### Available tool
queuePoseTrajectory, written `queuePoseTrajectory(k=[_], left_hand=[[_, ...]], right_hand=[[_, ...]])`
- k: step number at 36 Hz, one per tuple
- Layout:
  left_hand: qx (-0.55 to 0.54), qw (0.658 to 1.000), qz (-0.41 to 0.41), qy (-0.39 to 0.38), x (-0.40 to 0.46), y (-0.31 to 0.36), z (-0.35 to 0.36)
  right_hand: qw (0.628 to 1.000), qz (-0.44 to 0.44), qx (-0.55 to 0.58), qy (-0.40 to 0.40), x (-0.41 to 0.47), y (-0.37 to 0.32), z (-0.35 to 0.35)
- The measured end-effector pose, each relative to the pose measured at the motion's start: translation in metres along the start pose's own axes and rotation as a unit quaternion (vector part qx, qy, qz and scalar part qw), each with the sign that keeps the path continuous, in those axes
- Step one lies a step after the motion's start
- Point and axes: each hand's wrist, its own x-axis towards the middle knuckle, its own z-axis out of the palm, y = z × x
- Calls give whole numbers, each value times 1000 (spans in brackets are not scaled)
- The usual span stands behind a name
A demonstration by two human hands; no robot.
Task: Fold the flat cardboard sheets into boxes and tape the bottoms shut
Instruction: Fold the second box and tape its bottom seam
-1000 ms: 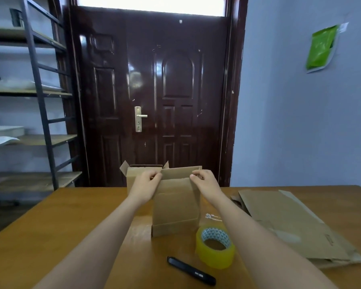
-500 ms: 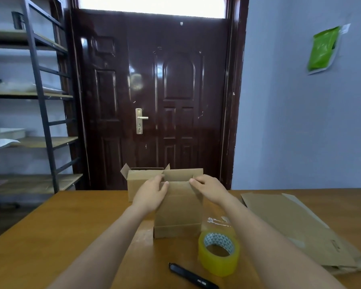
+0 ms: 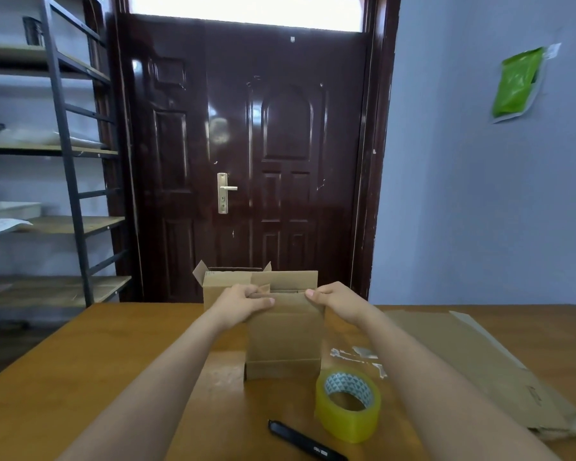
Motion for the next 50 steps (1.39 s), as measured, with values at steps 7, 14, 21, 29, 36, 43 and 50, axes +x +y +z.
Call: queuePoseTrajectory(k=[7,14,21,29,36,43,50], left_hand=[[23,1000,-5,21,3,-5,-5],[-10,996,2,93,1,-14,3],[17,985,10,170,-8,-20,6],[7,980,16,198,-17,-28,3],[-16,979,-1,201,-15,-32,10],[-90,972,-20,216,-10,-27,19],[-112,958,-101,242,4,-22,25]], right_hand=[[999,9,28,27,2,-4,3],[996,13,76,45,5,-2,12],[994,14,100,41,10,-6,20],[994,15,91,58,11,-12,35],[993,7,-20,120,12,-15,41],[984,12,-59,170,16,-12,47],[985,30,-39,164,33,-10,56]])
